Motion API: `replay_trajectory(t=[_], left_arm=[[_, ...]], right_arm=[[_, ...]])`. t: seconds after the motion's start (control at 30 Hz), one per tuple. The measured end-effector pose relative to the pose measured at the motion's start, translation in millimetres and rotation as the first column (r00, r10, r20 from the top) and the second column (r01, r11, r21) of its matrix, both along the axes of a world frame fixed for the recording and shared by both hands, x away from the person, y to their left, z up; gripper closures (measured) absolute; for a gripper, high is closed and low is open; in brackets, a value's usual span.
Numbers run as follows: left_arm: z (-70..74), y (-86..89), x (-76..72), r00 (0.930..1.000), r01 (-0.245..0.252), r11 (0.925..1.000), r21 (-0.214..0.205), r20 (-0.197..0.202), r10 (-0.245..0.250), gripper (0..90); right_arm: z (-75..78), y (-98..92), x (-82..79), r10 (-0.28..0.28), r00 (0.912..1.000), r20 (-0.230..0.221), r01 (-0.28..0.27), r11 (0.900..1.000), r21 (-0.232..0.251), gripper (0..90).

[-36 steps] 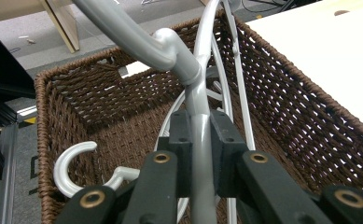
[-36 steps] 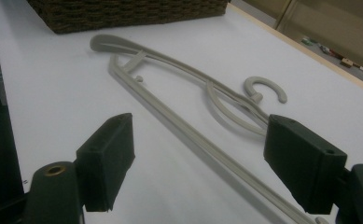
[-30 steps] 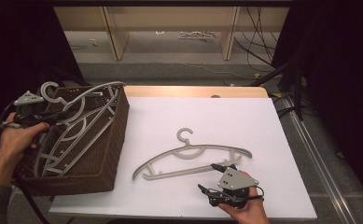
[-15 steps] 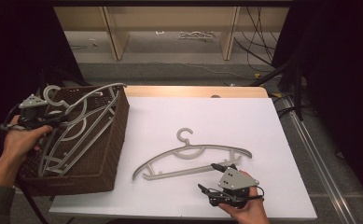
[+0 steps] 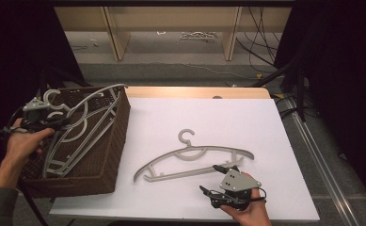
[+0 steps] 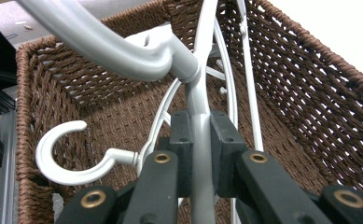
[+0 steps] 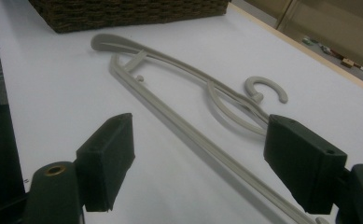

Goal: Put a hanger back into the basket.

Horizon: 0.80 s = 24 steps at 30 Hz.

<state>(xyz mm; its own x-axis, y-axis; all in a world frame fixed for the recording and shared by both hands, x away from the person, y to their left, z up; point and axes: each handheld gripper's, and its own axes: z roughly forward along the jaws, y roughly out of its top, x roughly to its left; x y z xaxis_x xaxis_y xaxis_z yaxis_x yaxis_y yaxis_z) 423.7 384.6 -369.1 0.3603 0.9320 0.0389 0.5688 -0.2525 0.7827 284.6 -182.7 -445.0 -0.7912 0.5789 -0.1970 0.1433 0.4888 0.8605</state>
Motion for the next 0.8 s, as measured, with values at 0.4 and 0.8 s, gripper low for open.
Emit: replay_trajectory(t=[0.4, 0.8], left_arm=[[-6.0, 4.4, 4.8, 0.9980, -0.009, 0.9976, 0.069, -0.062, 0.013, 81.7], [-21.6, -1.3, 9.3, 0.9953, -0.014, 0.9964, 0.083, -0.094, 0.022, 81.8]], right_arm=[[0.0, 0.1, 0.0, 0.000, 1.0000, -0.001, 0.000, 1.0000, 0.000, 25.5], [0.5, -0.8, 0.4, -0.003, 1.0000, 0.002, 0.003, 1.0000, 0.003, 25.5]])
